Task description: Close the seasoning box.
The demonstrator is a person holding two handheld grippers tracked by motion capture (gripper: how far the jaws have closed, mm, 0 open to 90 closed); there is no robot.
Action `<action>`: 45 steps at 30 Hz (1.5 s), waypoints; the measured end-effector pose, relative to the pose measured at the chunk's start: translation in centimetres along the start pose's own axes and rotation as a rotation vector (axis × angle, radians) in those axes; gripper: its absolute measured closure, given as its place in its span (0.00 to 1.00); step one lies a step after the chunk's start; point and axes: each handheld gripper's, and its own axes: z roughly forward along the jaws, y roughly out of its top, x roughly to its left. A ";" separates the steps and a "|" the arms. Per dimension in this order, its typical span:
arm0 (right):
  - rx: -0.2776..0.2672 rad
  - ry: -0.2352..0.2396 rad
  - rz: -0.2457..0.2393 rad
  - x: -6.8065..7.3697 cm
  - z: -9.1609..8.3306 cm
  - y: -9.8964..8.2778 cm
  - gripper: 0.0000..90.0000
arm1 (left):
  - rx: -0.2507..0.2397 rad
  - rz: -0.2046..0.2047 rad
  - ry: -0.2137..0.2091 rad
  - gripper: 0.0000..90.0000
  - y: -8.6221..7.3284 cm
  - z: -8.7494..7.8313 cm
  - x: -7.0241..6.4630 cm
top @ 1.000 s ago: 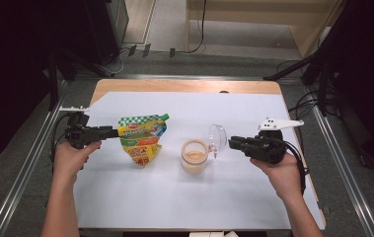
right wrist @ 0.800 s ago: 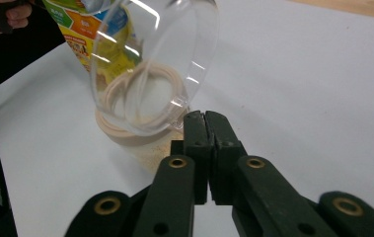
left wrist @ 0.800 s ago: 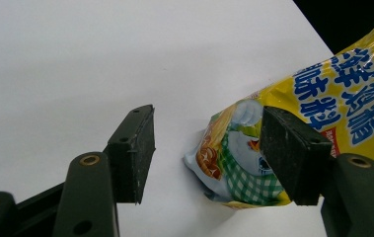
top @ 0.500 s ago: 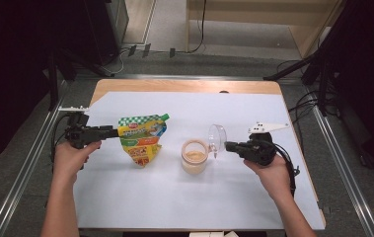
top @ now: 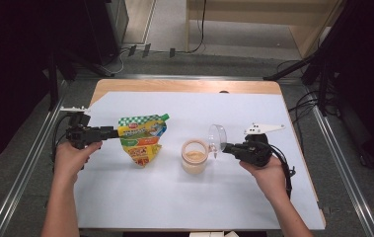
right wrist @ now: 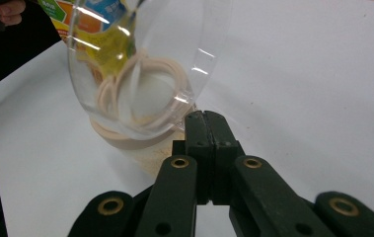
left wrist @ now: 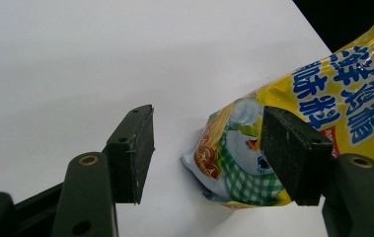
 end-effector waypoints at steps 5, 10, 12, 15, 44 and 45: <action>-0.008 0.005 -0.004 0.4 0.0 0.0 1.00 | -0.004 0.003 0.000 0.43 0.0 0.0 -0.1; -0.013 0.005 -0.011 0.6 -0.1 0.1 1.00 | -0.004 0.002 -0.003 0.43 0.1 0.3 0.0; -0.019 0.005 -0.014 0.7 -0.2 0.1 1.00 | 0.001 0.003 -0.003 0.43 0.1 0.3 0.0; -0.023 0.004 -0.016 0.8 -0.4 0.2 1.00 | 0.006 0.001 -0.005 0.43 0.1 0.5 0.1; -0.050 0.014 -0.065 1.6 -1.3 0.0 0.79 | 0.015 -0.003 0.001 0.43 0.4 1.5 0.4; -0.051 0.013 -0.060 1.4 -1.4 0.0 0.77 | 0.015 -0.003 0.001 0.43 0.5 1.5 0.4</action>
